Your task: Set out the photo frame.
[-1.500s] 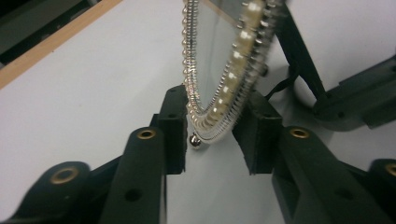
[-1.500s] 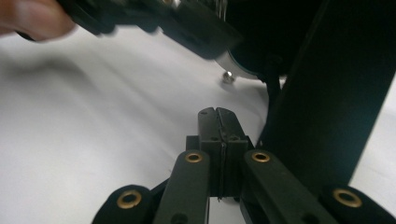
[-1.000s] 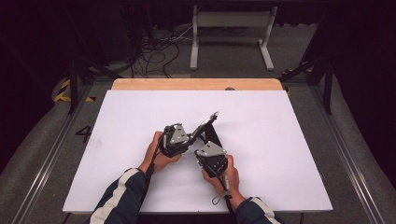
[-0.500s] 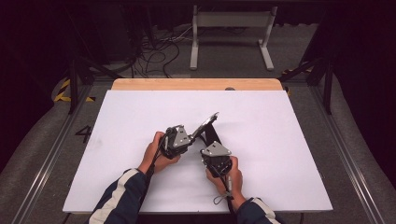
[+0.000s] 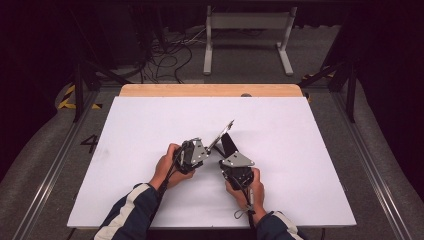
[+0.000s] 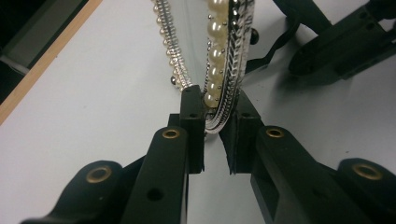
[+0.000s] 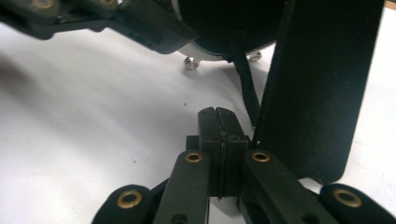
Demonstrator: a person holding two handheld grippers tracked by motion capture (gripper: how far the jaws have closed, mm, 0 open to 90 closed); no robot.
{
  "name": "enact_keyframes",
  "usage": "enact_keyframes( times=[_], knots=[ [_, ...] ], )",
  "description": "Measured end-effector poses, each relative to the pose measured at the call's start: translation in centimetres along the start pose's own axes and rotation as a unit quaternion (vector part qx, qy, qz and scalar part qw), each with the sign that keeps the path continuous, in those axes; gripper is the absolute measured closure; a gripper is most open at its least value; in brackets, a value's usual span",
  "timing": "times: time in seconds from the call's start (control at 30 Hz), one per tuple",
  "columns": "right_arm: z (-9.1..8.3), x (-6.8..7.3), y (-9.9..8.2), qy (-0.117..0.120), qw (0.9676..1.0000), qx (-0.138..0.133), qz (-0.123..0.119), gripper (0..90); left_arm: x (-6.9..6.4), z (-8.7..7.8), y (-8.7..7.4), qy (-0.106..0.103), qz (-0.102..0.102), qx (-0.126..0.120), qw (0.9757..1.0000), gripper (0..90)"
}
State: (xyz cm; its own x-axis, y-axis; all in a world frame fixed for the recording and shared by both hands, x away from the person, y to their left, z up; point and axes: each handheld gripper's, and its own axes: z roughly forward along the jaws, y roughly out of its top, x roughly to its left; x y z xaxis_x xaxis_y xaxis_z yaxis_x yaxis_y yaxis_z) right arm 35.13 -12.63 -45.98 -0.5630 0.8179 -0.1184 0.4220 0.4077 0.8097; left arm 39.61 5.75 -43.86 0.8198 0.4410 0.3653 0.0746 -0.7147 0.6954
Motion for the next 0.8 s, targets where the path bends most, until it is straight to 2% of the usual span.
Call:
enact_keyframes(
  times=[0.17, 0.27, 0.43, 0.53, 0.57, 0.6, 0.7, 0.73, 0.8],
  knots=[
    [-0.2, -0.5, -0.1, 0.009, 1.0, 0.002, 0.001, 90.0, -0.2, 0.1, 0.1, -0.004, -0.012, -0.009, 0.9999, 78.4],
    [-0.3, -1.0, -0.2, 0.011, 0.9999, 0.0, 0.004, 90.0, -0.1, 0.4, 0.1, -0.009, -0.023, -0.015, 0.9996, 73.3],
    [-0.2, -1.1, -0.3, 0.011, 0.9999, -0.001, 0.0, 90.0, 0.5, 0.8, -0.4, -0.027, -0.064, -0.033, 0.997, 62.1],
    [-0.2, -1.1, -0.3, 0.013, 0.9999, -0.001, -0.003, 90.0, 0.7, 1.5, -0.6, -0.021, -0.061, -0.02, 0.9977, 58.0],
    [-0.3, -1.1, -0.4, 0.014, 0.9998, -0.013, -0.002, 90.0, 0.7, 1.8, -0.6, -0.018, -0.063, -0.017, 0.9977, 57.2],
    [-0.5, -1.2, -0.4, 0.011, 0.9996, -0.024, -0.009, 90.0, 0.7, 2.0, -0.6, -0.018, -0.063, -0.017, 0.9977, 57.8],
    [-0.8, -0.9, -0.2, 0.01, 0.9993, -0.03, -0.019, 90.0, 0.8, 2.1, -0.7, -0.03, -0.077, -0.028, 0.9962, 59.4],
    [-0.8, -0.9, -0.2, 0.014, 0.9993, -0.027, -0.019, 90.0, 0.9, 2.1, -0.8, -0.033, -0.076, -0.029, 0.9962, 59.9],
    [-0.6, -0.9, -0.3, 0.017, 0.9994, -0.026, -0.017, 90.0, 0.7, 2.0, -0.7, -0.037, -0.065, -0.028, 0.9968, 67.1]
  ],
)
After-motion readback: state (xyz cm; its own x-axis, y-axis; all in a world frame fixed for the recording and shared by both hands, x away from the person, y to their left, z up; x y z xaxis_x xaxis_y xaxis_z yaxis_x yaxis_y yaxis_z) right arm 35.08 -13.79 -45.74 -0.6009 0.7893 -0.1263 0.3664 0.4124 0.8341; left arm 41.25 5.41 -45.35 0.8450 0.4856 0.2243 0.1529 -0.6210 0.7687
